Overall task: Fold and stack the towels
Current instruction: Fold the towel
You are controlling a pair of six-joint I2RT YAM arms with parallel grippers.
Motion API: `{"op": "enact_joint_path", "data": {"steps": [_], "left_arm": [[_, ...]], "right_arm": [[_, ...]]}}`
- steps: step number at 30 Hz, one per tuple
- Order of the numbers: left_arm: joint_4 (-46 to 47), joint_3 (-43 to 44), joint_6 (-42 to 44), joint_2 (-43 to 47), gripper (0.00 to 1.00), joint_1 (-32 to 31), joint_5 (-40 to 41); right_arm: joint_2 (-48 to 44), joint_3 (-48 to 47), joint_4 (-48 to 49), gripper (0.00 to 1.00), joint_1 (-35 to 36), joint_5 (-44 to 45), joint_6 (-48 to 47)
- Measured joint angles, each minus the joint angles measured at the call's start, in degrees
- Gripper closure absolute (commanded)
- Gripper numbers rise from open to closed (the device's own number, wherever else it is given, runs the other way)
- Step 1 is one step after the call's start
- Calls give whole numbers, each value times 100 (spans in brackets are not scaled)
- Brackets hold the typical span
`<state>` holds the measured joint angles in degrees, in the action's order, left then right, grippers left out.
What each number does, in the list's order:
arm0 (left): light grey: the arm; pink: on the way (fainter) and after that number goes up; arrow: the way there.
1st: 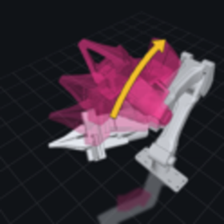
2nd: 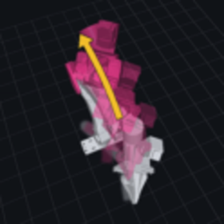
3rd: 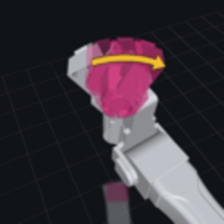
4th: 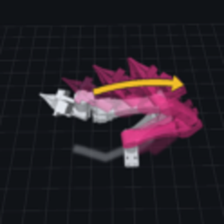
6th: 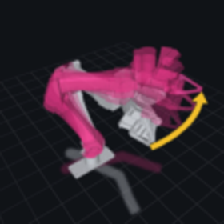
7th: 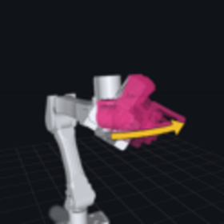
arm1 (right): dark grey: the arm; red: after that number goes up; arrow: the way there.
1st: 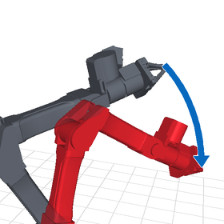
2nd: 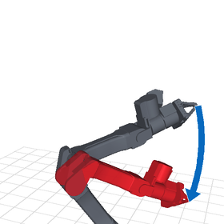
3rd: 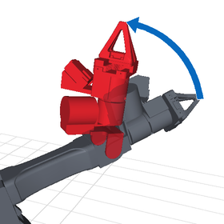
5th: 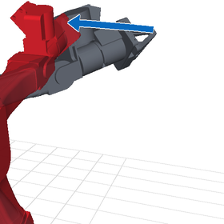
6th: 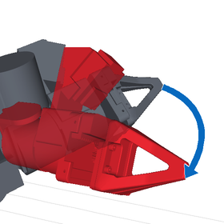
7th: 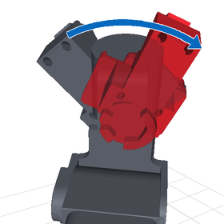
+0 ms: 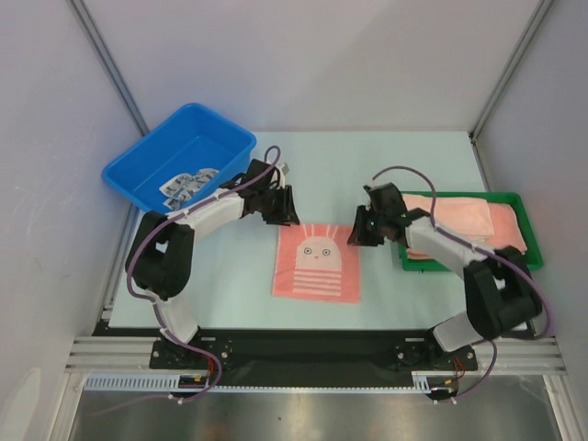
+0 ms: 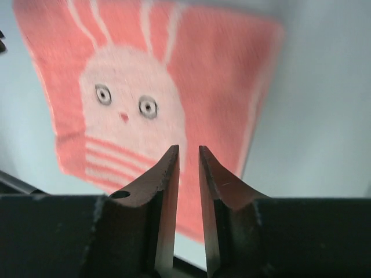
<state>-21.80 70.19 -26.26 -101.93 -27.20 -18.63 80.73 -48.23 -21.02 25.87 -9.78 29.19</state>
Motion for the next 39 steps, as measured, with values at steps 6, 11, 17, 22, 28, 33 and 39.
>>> {"op": "enact_joint_path", "data": {"steps": [6,11,17,22,28,33,39], "left_arm": [[-26,251,90,-577,61,103,85],[-105,258,133,-922,62,168,302],[-149,302,197,-981,63,177,457],[-262,431,372,-970,60,177,474],[-520,920,1032,-787,58,227,352],[-682,1318,1991,-780,59,308,116],[-918,1585,2743,-1097,57,407,-407]], "right_arm": [[1569,-949,509,76,-302,-254,-807],[2107,-1082,573,77,-470,-168,-1228],[2103,-1082,608,75,-444,-79,-1576],[2094,-1228,380,72,-452,-216,-1969],[2094,-1884,-144,62,-719,-592,-2603],[2371,-2404,-527,60,-1078,-1191,-3281],[3261,-3123,-1172,60,-1416,-1794,-3960]]}}
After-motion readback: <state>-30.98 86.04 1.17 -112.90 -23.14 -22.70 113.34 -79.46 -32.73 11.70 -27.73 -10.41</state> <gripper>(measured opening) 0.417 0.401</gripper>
